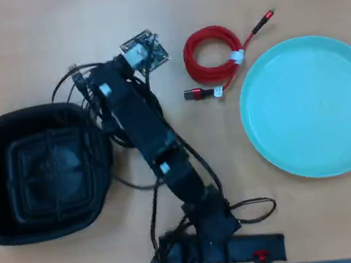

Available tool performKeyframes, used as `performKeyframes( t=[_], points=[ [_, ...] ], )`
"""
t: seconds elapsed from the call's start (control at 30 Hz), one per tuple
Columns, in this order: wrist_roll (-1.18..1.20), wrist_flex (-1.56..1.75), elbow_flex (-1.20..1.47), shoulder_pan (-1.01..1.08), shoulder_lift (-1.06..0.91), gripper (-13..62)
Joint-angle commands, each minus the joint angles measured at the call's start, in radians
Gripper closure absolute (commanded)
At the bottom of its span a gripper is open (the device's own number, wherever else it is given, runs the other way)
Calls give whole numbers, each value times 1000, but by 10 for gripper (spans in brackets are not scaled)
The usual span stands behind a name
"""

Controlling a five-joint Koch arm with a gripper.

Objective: Put a black charging cable in a black bowl and put a red charging cable in a green bowl

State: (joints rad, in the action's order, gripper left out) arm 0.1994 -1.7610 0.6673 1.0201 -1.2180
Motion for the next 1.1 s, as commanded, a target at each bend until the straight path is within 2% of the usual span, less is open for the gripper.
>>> performKeyframes(
  t=[0.0,0.33,0.63,0.77,1.07],
  points=[
    [-8,-86,-249,-23,-242,561],
    [-25,-81,-253,-130,-380,560],
    [17,20,-256,-443,-379,561],
    [5,135,-256,-538,-376,561],
    [-2,554,-247,-601,-293,557]
  ],
)
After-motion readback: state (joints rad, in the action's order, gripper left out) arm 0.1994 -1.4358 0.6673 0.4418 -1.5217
